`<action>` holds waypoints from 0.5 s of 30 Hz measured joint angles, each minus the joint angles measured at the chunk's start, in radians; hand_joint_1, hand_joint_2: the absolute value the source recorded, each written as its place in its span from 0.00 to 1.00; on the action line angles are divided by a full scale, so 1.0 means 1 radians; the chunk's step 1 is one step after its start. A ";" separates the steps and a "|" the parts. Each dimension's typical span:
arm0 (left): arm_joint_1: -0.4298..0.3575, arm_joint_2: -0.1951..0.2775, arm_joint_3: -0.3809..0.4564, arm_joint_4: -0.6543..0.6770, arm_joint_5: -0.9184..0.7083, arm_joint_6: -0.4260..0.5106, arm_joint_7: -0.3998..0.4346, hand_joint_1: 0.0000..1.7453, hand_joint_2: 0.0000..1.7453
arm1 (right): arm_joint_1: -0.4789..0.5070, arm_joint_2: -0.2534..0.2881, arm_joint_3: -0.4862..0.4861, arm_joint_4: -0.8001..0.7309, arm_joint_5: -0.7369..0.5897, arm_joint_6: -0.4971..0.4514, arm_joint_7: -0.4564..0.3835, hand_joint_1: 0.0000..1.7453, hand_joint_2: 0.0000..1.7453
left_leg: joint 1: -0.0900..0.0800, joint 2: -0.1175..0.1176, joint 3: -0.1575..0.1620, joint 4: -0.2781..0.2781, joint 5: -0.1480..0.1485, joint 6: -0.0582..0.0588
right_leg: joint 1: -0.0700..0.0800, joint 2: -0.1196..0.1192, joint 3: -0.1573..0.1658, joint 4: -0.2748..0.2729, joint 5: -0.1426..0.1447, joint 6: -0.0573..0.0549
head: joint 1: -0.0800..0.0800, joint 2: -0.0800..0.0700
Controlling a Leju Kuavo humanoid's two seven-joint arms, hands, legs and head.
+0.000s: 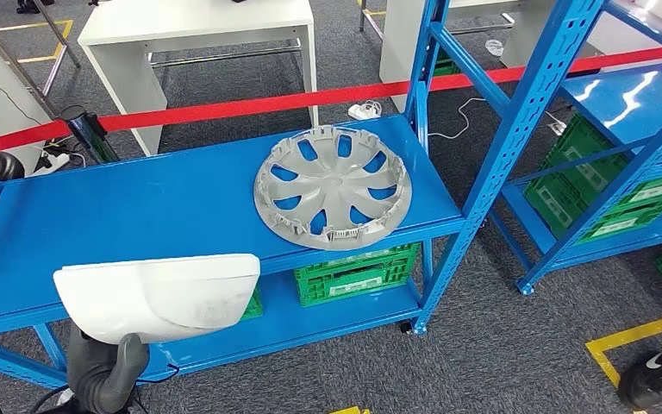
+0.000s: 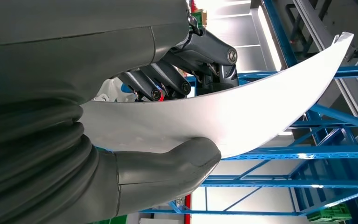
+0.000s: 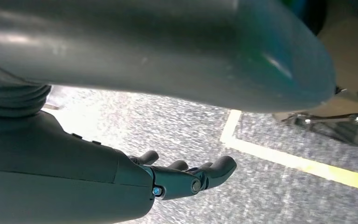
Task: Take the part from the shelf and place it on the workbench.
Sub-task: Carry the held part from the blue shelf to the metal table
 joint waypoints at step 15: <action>-0.040 -0.089 0.008 0.062 -0.072 0.081 -0.009 1.00 1.00 | -0.014 -0.068 0.072 0.000 0.113 0.020 -0.011 0.00 0.00 | 0.020 0.004 -0.045 0.027 0.026 -0.009 | -0.007 0.005 0.030 0.033 -0.051 0.020 | 0.005 0.000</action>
